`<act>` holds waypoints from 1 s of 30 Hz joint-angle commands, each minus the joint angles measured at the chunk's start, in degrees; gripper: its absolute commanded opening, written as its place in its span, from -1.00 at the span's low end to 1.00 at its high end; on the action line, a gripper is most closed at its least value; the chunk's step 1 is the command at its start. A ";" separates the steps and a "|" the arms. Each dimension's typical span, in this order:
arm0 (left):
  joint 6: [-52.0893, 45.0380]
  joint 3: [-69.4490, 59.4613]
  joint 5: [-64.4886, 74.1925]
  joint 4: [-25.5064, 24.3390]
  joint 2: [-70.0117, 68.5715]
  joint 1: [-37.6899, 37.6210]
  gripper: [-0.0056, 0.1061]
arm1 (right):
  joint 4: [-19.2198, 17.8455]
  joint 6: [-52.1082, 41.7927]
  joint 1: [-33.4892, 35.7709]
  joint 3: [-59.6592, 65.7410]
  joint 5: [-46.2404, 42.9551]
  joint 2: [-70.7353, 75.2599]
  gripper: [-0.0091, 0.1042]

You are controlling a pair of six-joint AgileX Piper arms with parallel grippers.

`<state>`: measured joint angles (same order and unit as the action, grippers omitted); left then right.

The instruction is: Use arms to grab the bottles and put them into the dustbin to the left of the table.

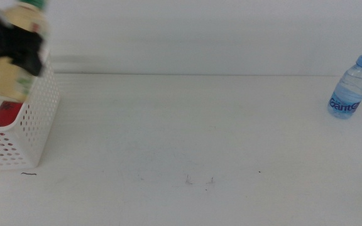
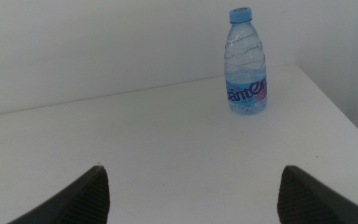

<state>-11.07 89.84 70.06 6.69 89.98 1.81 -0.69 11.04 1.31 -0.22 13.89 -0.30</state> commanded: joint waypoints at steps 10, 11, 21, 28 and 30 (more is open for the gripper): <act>-5.57 10.82 -0.10 3.17 16.64 14.96 -0.93 | -0.59 -0.13 -0.31 0.22 -0.34 0.30 0.59; -6.07 10.82 -0.10 3.17 17.60 15.26 -0.93 | -0.59 -0.13 -0.31 0.22 -0.34 0.30 0.59; -8.44 10.82 -0.10 3.26 21.32 15.63 -0.93 | -0.59 -0.13 -0.31 0.22 -0.34 0.30 0.59; -8.68 10.82 -0.10 4.07 21.85 15.63 -0.81 | -0.59 -0.13 -0.31 0.22 -0.34 0.30 0.59; -8.97 10.82 -0.10 4.57 21.85 15.63 -0.68 | -0.59 -0.13 -0.31 0.22 -0.34 0.30 0.59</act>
<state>-19.48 99.44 71.35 9.63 112.64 17.14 -0.69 11.04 1.31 -0.22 13.89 -0.30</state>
